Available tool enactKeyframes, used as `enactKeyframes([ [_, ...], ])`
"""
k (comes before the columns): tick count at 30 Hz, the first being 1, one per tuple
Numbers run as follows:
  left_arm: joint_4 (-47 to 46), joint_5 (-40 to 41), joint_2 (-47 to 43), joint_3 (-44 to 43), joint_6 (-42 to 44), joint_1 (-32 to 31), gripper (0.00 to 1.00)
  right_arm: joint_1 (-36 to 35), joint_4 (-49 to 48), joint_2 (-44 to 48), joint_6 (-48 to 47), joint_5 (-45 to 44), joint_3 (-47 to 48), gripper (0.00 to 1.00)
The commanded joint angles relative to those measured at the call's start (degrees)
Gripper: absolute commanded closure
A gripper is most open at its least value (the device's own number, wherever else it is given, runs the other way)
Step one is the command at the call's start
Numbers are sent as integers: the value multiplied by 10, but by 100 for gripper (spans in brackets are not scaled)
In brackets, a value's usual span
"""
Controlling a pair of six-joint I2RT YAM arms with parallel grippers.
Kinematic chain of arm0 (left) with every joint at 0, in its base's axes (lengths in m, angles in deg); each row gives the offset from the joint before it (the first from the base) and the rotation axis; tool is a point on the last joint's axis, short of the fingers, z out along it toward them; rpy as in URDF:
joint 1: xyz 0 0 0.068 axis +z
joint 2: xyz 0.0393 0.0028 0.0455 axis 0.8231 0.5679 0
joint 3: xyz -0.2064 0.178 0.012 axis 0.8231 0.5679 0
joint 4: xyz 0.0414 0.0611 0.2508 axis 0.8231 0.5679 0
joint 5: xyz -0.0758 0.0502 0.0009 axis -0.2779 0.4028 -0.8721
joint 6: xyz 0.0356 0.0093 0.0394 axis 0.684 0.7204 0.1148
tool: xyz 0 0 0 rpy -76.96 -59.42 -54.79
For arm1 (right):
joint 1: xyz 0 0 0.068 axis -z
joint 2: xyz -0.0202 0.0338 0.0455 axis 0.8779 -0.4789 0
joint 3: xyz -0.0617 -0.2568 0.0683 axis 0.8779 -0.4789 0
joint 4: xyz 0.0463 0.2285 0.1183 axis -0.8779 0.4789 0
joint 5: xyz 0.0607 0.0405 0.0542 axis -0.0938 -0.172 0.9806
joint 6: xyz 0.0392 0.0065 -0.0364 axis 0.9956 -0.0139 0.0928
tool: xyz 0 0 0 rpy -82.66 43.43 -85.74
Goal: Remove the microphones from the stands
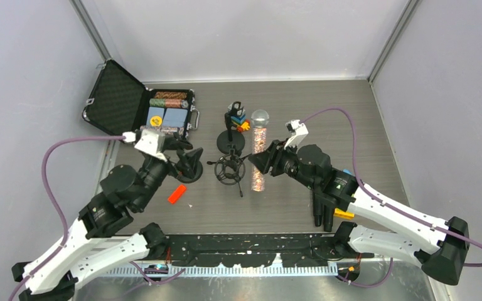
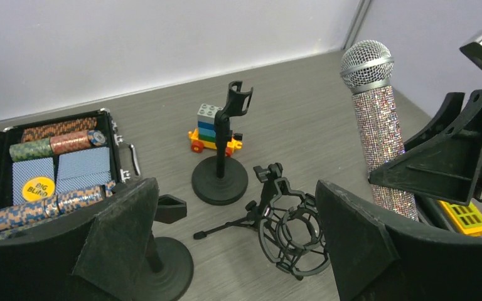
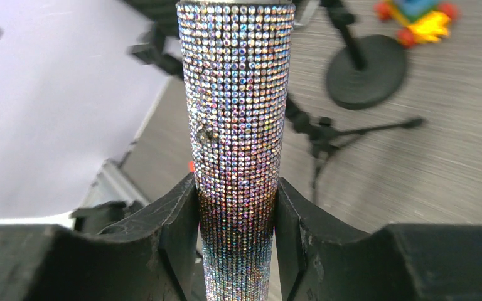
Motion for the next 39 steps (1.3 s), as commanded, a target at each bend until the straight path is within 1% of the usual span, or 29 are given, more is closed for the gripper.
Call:
enactKeyframes([
  [1, 83, 1, 69, -61, -14, 1, 0, 14, 134, 9, 13, -139, 45, 99],
  [5, 101, -28, 107, -78, -14, 1, 0, 29, 268, -15, 21, -156, 86, 99],
  [6, 99, -31, 111, -78, -19, 1, 0, 37, 286, -27, 22, -156, 93, 99],
  [7, 94, -36, 112, -76, -19, 1, 0, 48, 315, -35, 19, -145, 101, 100],
  [9, 76, -50, 108, -67, -13, 1, 0, 69, 337, -55, 13, -112, 103, 100],
  [13, 53, -53, 85, -48, -9, 1, 0, 118, 344, -114, 10, -28, 86, 100],
  [18, 50, -38, 62, -39, -9, 1, 0, 159, 340, -198, 4, 41, 77, 100],
  [23, 52, -35, 56, -34, -10, 1, 0, 169, 345, -270, -11, 47, 84, 100],
  [29, 53, -38, 68, -35, -10, 1, 0, 171, 353, -318, -21, 30, 76, 100],
  [33, 51, -39, 68, -28, -10, 1, 0, 171, 378, -357, -31, 19, 80, 100],
  [34, 49, -37, 66, -25, -9, 1, 0, 171, 381, -367, -33, 21, 79, 99],
  [36, 48, -32, 65, -23, -7, 1, 0, 172, 388, -377, -37, 32, 75, 94],
  [37, 47, -30, 64, -23, -6, 1, 0, 172, 391, -378, -40, 56, 70, 92],
  [38, 48, -29, 64, -24, -6, 1, 0, 172, 393, -372, -40, 68, 66, 86],
  [39, 47, -28, 62, -23, -5, 1, 0, 172, 389, -366, -40, 83, 56, 84],
])
